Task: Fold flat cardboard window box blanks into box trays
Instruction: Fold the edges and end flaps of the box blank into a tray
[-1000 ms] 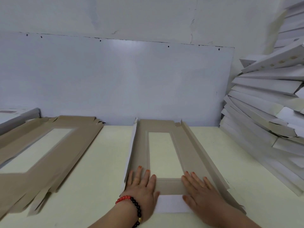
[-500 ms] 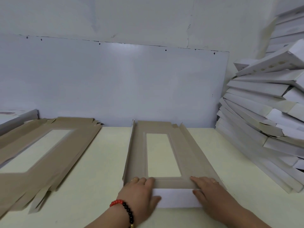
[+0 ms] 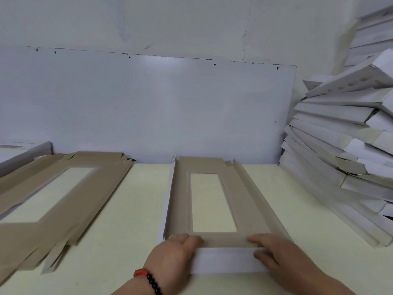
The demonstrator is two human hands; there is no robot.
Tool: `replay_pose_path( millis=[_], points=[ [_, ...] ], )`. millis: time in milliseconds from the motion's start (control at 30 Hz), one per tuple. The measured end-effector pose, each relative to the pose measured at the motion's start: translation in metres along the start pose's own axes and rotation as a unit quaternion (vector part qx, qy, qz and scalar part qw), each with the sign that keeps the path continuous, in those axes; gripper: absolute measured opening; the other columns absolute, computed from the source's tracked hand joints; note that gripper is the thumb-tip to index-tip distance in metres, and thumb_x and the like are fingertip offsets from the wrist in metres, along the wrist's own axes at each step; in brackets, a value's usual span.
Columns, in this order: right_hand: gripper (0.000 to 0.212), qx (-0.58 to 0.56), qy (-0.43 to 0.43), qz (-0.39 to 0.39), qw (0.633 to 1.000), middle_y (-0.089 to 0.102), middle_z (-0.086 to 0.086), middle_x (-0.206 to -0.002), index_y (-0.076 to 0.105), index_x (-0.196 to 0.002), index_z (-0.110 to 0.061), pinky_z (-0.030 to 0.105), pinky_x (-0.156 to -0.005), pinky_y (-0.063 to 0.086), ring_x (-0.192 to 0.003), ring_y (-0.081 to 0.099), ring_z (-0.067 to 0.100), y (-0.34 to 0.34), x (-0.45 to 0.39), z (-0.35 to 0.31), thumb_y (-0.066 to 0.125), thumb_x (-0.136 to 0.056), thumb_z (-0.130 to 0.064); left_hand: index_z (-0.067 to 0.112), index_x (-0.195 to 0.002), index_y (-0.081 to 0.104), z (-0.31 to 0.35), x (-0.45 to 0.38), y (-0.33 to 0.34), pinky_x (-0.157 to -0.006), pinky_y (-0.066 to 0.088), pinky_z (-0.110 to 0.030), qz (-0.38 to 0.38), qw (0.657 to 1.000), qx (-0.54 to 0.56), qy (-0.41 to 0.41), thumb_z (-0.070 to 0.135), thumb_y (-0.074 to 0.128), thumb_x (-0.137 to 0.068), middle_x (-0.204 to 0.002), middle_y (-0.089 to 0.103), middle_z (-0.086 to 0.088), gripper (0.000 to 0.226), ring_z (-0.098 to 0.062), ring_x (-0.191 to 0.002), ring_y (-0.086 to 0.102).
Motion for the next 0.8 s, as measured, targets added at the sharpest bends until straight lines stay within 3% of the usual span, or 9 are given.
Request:
replay_pose_path(
  millis=[67,133,167,267,400,500,567,700,800],
  points=[
    [0.036,0.074,-0.035,-0.006,0.997,0.052,-0.025,-0.116,0.057,-0.123,-0.044,0.011,-0.086,0.04,-0.104,0.053,-0.006,0.002,-0.007,-0.008,0.063,-0.089,-0.034,0.025,-0.112,0.06,0.006,-0.006,-0.002,-0.069,0.044,-0.022,0.009,1.0,-0.018,0.02,0.016,0.064,-0.078,-0.106,0.059,0.007,0.035,-0.014,-0.094,0.058],
    [0.035,0.112,-0.105,0.016,0.988,0.063,-0.019,-0.103,0.072,-0.102,-0.038,0.013,-0.074,0.049,-0.09,0.063,0.0,0.003,-0.009,-0.016,0.083,-0.069,-0.04,0.026,-0.073,0.066,0.011,-0.008,-0.002,-0.046,0.042,-0.017,0.022,0.995,-0.041,0.085,0.024,0.086,-0.051,-0.074,0.06,0.011,0.03,-0.01,-0.063,0.059],
    [0.034,0.128,-0.131,0.01,0.983,0.066,-0.022,-0.095,0.074,-0.092,-0.039,0.011,-0.068,0.05,-0.082,0.065,-0.003,0.005,-0.009,-0.02,0.084,-0.061,-0.05,0.026,-0.064,0.065,0.012,-0.008,-0.001,-0.045,0.041,-0.016,0.015,0.993,-0.05,0.11,0.035,0.087,-0.052,-0.068,0.058,0.012,0.027,-0.009,-0.058,0.057],
    [0.04,0.192,-0.155,-0.022,0.969,0.064,-0.031,-0.091,0.072,-0.086,-0.046,0.007,-0.065,0.045,-0.076,0.061,-0.01,0.008,-0.008,-0.026,0.064,-0.059,-0.073,0.026,-0.092,0.067,0.01,-0.009,0.004,-0.076,0.041,-0.021,-0.057,0.99,-0.052,0.114,0.066,0.052,-0.08,-0.093,0.06,0.006,0.044,-0.015,-0.088,0.054],
    [0.028,0.193,-0.164,-0.013,0.967,0.067,-0.023,-0.079,0.073,-0.081,-0.04,0.011,-0.063,0.046,-0.069,0.063,-0.003,0.011,-0.016,-0.026,0.083,-0.06,-0.055,0.022,-0.121,0.055,0.006,-0.017,0.002,-0.087,0.042,-0.031,-0.085,0.992,-0.049,0.082,0.04,0.037,-0.097,-0.118,0.059,-0.002,0.036,-0.024,-0.109,0.051],
    [0.029,0.182,-0.076,-0.054,0.979,0.064,-0.009,-0.117,0.053,-0.126,-0.042,0.024,-0.088,0.039,-0.108,0.056,0.014,0.011,-0.034,-0.024,0.041,-0.1,-0.041,0.023,-0.12,0.051,0.008,-0.033,-0.002,-0.085,0.047,-0.034,-0.118,0.993,-0.008,0.007,0.024,0.041,-0.092,-0.111,0.062,-0.006,0.03,-0.026,-0.104,0.056],
    [0.037,0.146,-0.029,-0.076,0.986,0.054,-0.008,-0.131,0.042,-0.137,-0.039,0.026,-0.098,0.032,-0.12,0.047,0.016,0.02,-0.044,-0.018,0.027,-0.104,-0.034,0.021,-0.124,0.049,0.011,-0.046,0.002,-0.089,0.046,-0.034,-0.138,0.99,-0.017,-0.021,0.023,0.047,-0.09,-0.115,0.059,-0.007,0.034,-0.026,-0.109,0.054],
    [0.043,0.121,-0.006,-0.024,0.992,0.028,-0.015,-0.154,0.031,-0.146,-0.033,0.021,-0.112,0.012,-0.14,0.024,0.003,0.051,-0.067,-0.029,0.02,-0.105,-0.033,0.017,-0.147,0.027,0.021,-0.07,0.025,-0.117,0.019,-0.041,-0.14,0.989,-0.025,-0.05,0.03,0.048,-0.092,-0.154,0.028,-0.005,0.06,-0.027,-0.144,0.017],
    [0.053,0.12,0.048,-0.016,0.992,0.006,-0.011,-0.161,0.016,-0.153,-0.026,0.026,-0.117,0.0,-0.147,0.003,0.005,0.073,-0.078,-0.037,0.007,-0.102,-0.036,0.015,-0.154,0.005,0.023,-0.08,0.04,-0.12,-0.003,-0.046,-0.147,0.985,-0.031,-0.079,0.039,0.045,-0.091,-0.162,-0.001,-0.002,0.078,-0.026,-0.148,-0.011]
  ],
)
Point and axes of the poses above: each hand's wrist, its own x-axis away from the middle knuckle, its own y-axis out of the palm, z = x × y, the point moved 2 cm from there along -x, towards the middle knuckle
